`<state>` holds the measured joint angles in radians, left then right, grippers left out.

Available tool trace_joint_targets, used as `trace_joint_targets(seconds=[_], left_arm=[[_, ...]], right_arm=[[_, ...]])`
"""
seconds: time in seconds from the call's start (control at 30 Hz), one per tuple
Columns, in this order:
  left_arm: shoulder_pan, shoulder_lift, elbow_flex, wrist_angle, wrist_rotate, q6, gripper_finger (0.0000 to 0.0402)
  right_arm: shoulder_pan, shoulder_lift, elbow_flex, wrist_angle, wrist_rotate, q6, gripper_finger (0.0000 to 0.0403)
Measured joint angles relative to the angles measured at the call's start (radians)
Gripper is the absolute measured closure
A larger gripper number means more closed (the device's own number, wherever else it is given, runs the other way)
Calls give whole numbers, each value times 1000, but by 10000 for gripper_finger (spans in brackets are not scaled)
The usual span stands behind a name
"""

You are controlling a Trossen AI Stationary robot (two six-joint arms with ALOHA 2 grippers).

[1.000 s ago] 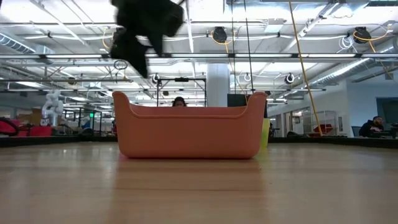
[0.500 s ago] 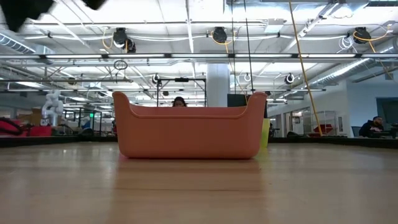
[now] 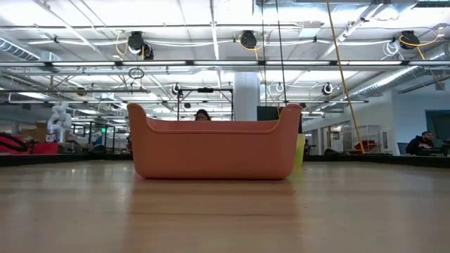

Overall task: Sort & place blocks by color
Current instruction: Put the green game piece into the yellow bin

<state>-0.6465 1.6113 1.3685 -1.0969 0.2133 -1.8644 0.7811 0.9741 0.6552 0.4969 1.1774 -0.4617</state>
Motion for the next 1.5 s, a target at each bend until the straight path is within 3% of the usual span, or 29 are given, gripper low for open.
trace_joint_targets(seconds=[0.13, 0.37, 0.7, 1.0, 1.5], left_arm=[[-6, 6, -32, 71, 1, -1, 162], [-6, 7, -189, 309, 86, -55, 97], [-6, 7, -324, 358, 100, -88, 24], [-13, 7, -483, 637, 97, -163, 16], [-52, 7, -550, 634, 111, -214, 16]], right_arm=[[0, 0, 0, 11, 0, -19, 145], [0, 0, 0, 12, -1, -29, 145], [0, 0, 0, 12, -1, -44, 145], [0, 0, 0, 12, -1, -46, 145], [0, 0, 0, 12, 0, -51, 145]])
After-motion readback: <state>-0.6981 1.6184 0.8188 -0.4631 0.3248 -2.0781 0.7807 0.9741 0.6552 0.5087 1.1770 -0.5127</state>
